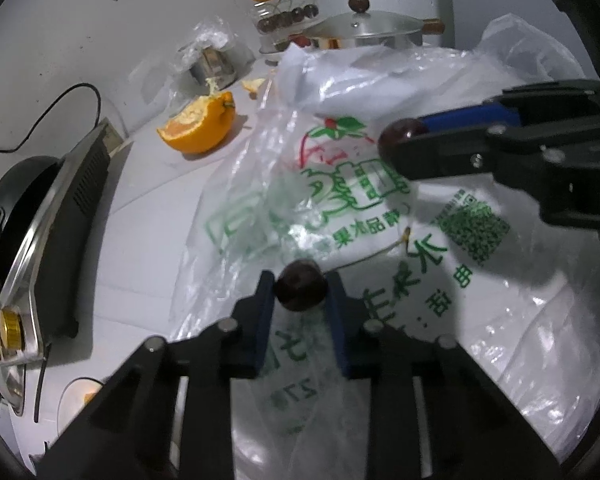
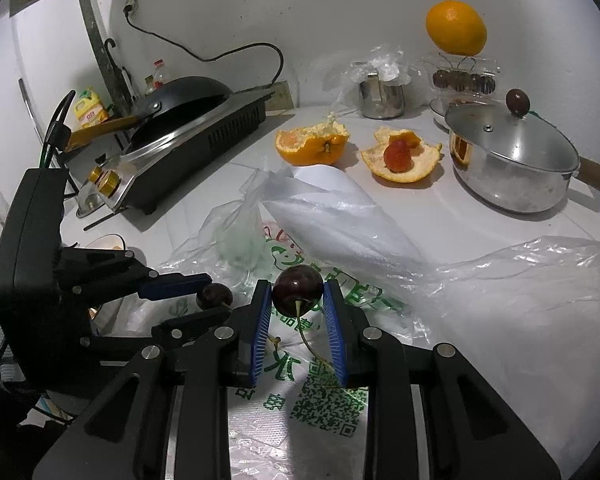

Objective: Organize fruits
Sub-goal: 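Carry both held cherries in the two grippers over the white plate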

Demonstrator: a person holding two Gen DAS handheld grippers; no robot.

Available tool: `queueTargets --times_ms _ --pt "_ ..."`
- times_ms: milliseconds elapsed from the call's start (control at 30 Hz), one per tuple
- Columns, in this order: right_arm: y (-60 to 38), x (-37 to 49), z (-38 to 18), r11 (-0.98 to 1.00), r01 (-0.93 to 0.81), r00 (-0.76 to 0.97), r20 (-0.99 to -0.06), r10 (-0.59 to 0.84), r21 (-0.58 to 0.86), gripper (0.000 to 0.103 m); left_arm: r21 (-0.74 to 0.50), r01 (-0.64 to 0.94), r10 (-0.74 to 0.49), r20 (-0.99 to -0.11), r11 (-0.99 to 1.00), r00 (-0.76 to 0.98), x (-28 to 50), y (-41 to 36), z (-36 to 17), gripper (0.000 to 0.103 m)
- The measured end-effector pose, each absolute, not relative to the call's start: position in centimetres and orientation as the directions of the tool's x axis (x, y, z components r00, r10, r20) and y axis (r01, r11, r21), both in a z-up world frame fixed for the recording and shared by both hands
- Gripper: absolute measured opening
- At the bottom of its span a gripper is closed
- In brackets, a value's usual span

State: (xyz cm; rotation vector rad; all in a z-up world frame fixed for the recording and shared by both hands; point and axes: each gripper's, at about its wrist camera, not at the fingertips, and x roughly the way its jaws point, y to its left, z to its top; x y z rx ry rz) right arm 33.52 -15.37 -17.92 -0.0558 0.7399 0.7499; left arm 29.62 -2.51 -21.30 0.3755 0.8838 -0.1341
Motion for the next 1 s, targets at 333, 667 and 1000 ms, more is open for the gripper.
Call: queueTargets --times_ms 333,667,1000 --pt "-14.9 32.1 -16.7 0.749 -0.639 0.517 -0.624 0.586 0.173 0.028 0.23 0.28 -0.016 -0.744 0.932 0.668 27.5 -2.5 -19.1 0.026" --pt "-14.0 30.0 -15.2 0.755 -0.641 0.536 -0.623 0.57 0.14 0.028 0.203 0.258 -0.04 -0.709 0.944 0.704 24.6 -1.1 -16.8 0.026" --pt "-12.0 27.7 -13.7 0.744 -0.66 0.543 -0.619 0.568 0.104 0.028 0.181 0.218 -0.037 -0.682 0.959 0.73 21.1 1.5 -15.4 0.026"
